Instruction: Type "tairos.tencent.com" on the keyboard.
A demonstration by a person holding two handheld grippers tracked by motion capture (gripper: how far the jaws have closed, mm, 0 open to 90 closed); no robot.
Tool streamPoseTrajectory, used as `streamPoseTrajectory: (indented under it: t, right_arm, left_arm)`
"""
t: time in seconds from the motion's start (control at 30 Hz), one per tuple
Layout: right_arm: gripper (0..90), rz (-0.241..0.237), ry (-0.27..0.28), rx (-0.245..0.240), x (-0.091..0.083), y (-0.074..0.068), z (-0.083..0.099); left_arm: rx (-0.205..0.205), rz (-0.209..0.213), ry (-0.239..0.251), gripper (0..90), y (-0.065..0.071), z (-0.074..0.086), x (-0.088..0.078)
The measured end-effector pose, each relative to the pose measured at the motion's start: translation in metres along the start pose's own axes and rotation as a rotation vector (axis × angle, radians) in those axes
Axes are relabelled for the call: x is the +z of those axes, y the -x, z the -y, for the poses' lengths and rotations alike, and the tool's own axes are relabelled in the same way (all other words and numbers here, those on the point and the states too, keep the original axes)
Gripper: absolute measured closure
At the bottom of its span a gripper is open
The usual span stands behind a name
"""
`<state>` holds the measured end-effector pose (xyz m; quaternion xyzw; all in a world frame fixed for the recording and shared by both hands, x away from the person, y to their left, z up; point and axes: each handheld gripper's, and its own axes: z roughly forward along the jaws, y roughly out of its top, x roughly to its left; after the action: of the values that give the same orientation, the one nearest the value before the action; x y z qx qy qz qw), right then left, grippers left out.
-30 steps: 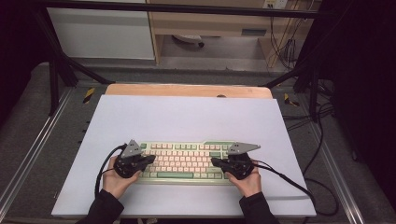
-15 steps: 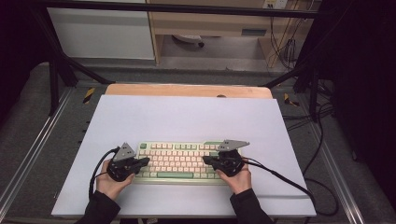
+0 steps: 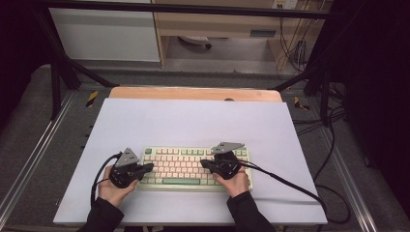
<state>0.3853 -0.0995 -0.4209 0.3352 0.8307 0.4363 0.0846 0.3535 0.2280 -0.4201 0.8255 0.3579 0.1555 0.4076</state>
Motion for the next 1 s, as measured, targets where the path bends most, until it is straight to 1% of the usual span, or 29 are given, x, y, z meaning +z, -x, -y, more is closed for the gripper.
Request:
streamPoseTrajectory:
  t: [0.07, 0.2, 0.5, 0.6, 0.67, 0.7, 0.83, 1.0]
  right_arm:
    - [90.0, 0.001, -0.004, -0.009, 0.003, -0.001, -0.002]
    - [90.0, 0.002, -0.004, -0.002, 0.007, -0.001, -0.004]
    - [90.0, 0.014, -0.030, 0.004, 0.015, 0.002, -0.001]
    - [90.0, 0.016, -0.031, 0.003, 0.017, 0.002, 0.000]
    - [90.0, 0.022, -0.034, -0.004, 0.017, 0.002, 0.000]
    - [90.0, 0.028, -0.045, -0.011, 0.018, 0.002, 0.001]
    - [90.0, 0.019, -0.034, -0.007, 0.018, 0.002, 0.001]
    - [90.0, 0.013, 0.007, -0.012, 0.007, 0.000, -0.004]
  left_arm:
    - [-0.002, 0.001, -0.003, 90.0, 0.000, 0.000, 0.000]
    - [-0.002, 0.001, 0.001, 90.0, 0.000, 0.000, 0.000]
    - [-0.001, 0.004, -0.002, 90.0, 0.000, 0.001, 0.001]
    - [-0.001, 0.004, -0.003, 90.0, 0.000, 0.001, 0.001]
    - [-0.002, 0.004, -0.001, 90.0, 0.000, 0.001, 0.001]
    - [-0.002, 0.003, 0.000, 90.0, 0.000, 0.001, 0.001]
    - [0.000, 0.004, 0.001, 90.0, 0.001, 0.000, 0.000]
    - [0.000, 0.003, 0.003, 90.0, 0.000, 0.000, -0.001]
